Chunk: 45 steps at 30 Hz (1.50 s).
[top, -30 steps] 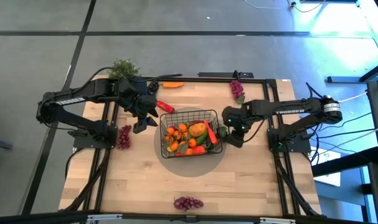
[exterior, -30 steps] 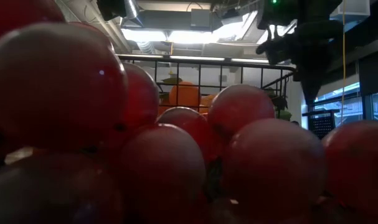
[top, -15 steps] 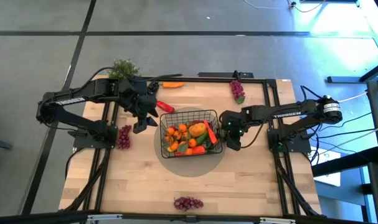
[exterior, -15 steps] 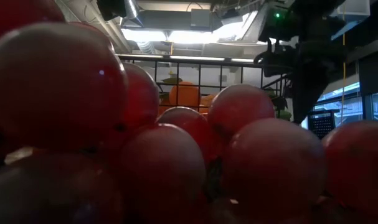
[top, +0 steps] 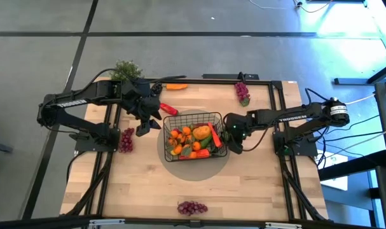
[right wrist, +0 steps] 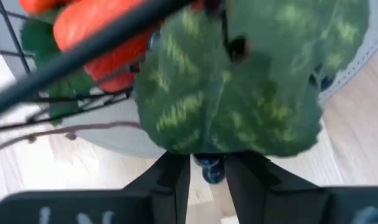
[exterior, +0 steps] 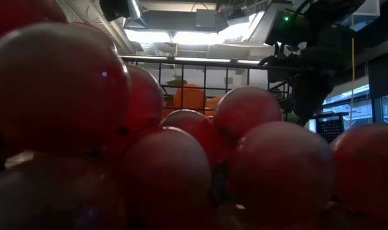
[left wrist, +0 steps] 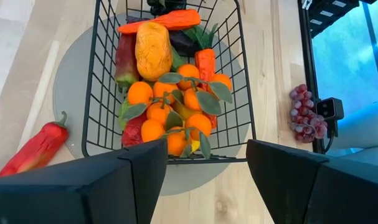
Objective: Build produce basket
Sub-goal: Put the right dark blue grape into the basket
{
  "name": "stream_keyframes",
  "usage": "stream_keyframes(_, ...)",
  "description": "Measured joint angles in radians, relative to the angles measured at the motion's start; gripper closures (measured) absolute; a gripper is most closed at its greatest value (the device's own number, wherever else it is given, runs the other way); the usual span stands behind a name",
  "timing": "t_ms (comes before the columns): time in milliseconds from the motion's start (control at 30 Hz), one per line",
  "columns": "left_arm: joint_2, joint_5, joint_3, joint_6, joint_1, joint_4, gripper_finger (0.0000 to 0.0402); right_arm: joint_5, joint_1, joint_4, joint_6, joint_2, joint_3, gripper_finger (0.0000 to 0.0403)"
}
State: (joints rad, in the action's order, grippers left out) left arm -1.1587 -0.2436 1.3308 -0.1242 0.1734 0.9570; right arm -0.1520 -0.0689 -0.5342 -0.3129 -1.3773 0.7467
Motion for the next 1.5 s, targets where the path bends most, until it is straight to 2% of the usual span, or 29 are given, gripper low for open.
stream_keyframes(633,0.0,0.0,0.0,0.001,0.0,0.0,0.0194,0.021,0.0,0.013,-0.025,-0.046,0.0,0.031)
stream_keyframes(733,0.0,0.0,0.0,0.001,0.0,0.0,0.0194,0.023,0.0,0.013,-0.028,-0.046,0.0,0.0329)
stream_keyframes(867,0.0,0.0,0.0,0.001,0.0,0.0,0.0194,0.026,0.0,0.011,-0.051,-0.046,0.0,0.0388)
stream_keyframes(1000,0.0,0.0,0.0,0.0,0.0,0.0,0.0194,0.028,0.0,0.003,-0.078,-0.047,0.003,0.0395)
stream_keyframes(1267,0.0,0.0,0.0,0.0,0.0,0.0,0.0194,0.035,0.0,-0.135,-0.071,-0.048,0.084,0.0401)
stream_keyframes(1500,0.0,0.0,0.0,0.0,0.0,0.0,0.0194,0.1,0.0,-0.317,-0.072,-0.048,0.169,0.0402)
